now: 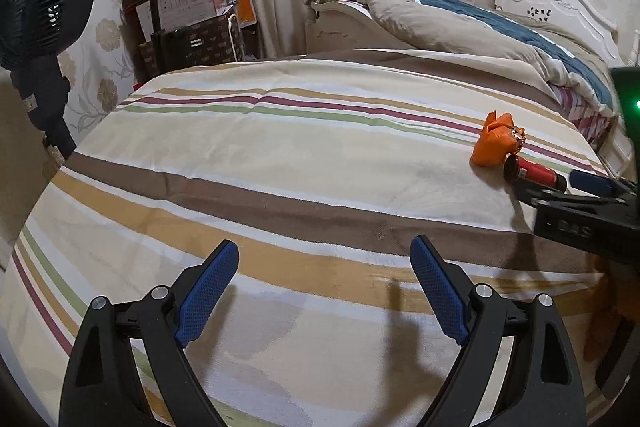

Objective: Collect trash
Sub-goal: 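Move both open tools back toward the orange bag and red can, then grasp the red can with the right tool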

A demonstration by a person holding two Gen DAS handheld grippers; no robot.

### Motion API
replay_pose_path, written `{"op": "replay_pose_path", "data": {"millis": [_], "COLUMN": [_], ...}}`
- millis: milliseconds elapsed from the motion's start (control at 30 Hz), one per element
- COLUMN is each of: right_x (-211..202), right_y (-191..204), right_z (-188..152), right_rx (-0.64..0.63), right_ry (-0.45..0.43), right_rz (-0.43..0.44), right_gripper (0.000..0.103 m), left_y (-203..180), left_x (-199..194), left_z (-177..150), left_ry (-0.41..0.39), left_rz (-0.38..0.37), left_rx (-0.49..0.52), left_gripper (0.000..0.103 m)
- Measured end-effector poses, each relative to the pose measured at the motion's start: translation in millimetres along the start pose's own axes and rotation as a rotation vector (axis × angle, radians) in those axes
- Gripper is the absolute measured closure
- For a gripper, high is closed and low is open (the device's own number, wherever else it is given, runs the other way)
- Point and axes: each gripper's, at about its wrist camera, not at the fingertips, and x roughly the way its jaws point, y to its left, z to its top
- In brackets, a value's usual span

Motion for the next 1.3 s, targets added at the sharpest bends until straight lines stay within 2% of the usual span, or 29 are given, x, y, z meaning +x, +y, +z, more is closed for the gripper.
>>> {"op": "replay_pose_path", "data": {"millis": [200,567,667,800,933,1033,1300], "right_x": [8,12,13,11,9,7,1], "right_y": [-7,-24,-24,-27,-29,-31,-58], "right_z": [9,14,15,15,14,12,3], "right_rx": [0.044,0.105,0.098,0.099,0.104,0.093,0.115], "right_ry": [0.004,0.003,0.001,-0.008,-0.015,-0.016,-0.015], "right_rz": [-0.027,-0.061,-0.068,-0.052,-0.033,-0.034,-0.052], "right_gripper": [0.013,0.013,0.020,0.049,0.065,0.070,0.074], "left_y": [2,13,12,8,4,-2,-34], "left_x": [2,9,10,12,11,12,17], "left_z": [1,1,3,5,6,8,18], "left_ry": [0.009,0.044,0.050,0.053,0.046,0.038,0.021], "left_rz": [-0.020,-0.066,-0.068,-0.066,-0.063,-0.068,-0.107], "left_rx": [-0.006,-0.075,-0.070,-0.045,-0.025,-0.012,0.044], "left_gripper": [0.016,0.016,0.016,0.016,0.016,0.016,0.016]}}
